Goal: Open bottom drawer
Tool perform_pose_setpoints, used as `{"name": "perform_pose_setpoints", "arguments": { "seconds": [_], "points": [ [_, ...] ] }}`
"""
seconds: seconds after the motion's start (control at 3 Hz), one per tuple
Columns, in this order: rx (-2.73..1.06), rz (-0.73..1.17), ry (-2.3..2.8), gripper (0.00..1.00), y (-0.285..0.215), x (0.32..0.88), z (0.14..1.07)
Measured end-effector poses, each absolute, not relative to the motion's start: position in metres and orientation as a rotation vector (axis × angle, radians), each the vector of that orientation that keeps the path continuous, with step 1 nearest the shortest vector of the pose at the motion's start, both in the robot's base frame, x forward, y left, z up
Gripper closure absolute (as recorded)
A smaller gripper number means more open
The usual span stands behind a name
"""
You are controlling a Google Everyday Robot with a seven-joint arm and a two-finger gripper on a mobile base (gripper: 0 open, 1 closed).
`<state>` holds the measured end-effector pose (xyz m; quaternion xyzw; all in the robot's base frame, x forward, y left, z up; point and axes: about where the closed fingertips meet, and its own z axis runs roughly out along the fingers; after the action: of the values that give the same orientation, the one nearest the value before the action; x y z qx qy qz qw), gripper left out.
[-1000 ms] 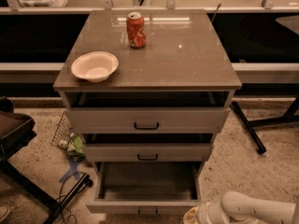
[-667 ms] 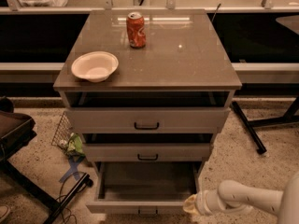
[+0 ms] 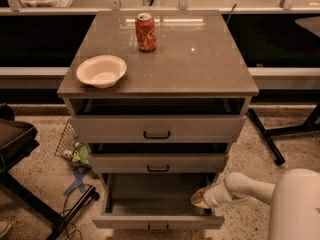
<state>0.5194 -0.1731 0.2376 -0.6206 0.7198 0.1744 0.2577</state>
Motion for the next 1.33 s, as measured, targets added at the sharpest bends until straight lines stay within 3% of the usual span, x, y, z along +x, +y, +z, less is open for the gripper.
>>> {"name": "perform_pose_setpoints", "arguments": {
  "seconds": [0.67,1.33],
  "points": [
    [-1.675,0.579,1.943,1.0,-0.156,0.524,0.201],
    [-1.72,0.687,2.027,1.0,-0.153,0.48,0.175]
  ]
}}
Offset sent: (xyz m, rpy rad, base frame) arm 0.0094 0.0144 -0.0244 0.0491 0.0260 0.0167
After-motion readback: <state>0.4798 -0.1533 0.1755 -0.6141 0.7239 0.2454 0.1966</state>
